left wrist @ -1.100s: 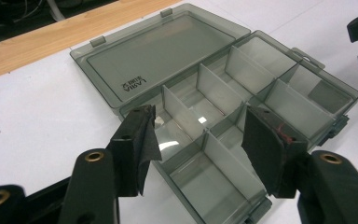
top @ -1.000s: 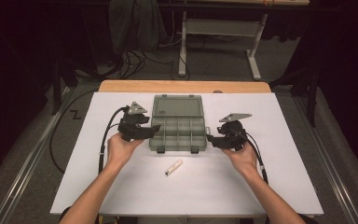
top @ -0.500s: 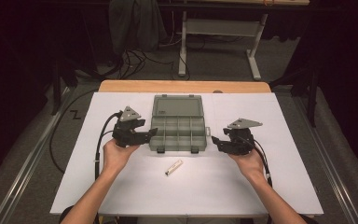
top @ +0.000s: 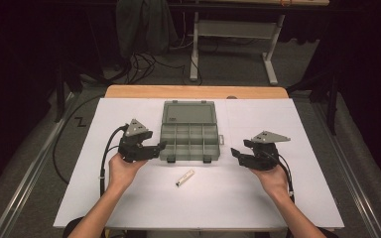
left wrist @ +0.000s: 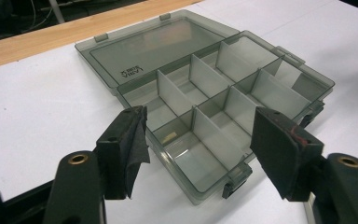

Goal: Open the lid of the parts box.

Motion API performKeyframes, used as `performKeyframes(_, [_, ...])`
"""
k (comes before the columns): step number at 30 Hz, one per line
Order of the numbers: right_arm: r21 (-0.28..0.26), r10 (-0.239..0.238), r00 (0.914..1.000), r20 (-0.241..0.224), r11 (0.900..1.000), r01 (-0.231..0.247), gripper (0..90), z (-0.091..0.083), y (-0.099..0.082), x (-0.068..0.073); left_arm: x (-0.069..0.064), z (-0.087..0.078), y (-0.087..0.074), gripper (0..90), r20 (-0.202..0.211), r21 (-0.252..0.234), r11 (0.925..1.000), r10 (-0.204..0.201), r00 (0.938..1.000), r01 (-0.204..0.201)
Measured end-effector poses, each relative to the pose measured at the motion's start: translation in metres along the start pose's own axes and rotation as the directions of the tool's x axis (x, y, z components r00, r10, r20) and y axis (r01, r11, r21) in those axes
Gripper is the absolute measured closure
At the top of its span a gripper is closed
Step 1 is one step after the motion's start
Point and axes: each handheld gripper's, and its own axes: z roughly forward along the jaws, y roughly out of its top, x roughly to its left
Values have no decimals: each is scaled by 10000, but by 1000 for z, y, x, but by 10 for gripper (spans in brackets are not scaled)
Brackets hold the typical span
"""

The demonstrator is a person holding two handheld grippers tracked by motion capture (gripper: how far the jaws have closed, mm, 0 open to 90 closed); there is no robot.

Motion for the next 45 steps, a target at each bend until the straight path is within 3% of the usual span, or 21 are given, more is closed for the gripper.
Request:
performKeyframes(5, [-244,-67,10000,-38,9997,66,415,-5,-3,0,-1,-6,-6,353,-152,-306,9995,-27,9999,22])
performKeyframes(25, [-1017,441,9989,-143,9938,-454,399,-28,-30,-8,-3,-22,-30,353,-316,-1172,9927,-308,9990,269])
performKeyframes(30, [-1264,738,9971,-187,9891,-756,391,-34,-38,-13,-2,-27,-37,353,-307,-1378,9897,-428,9986,382])
performKeyframes(45, [-1969,845,9961,-261,9765,-880,366,-50,-60,-15,-6,-35,-56,349,-587,-1892,9808,-585,9966,464])
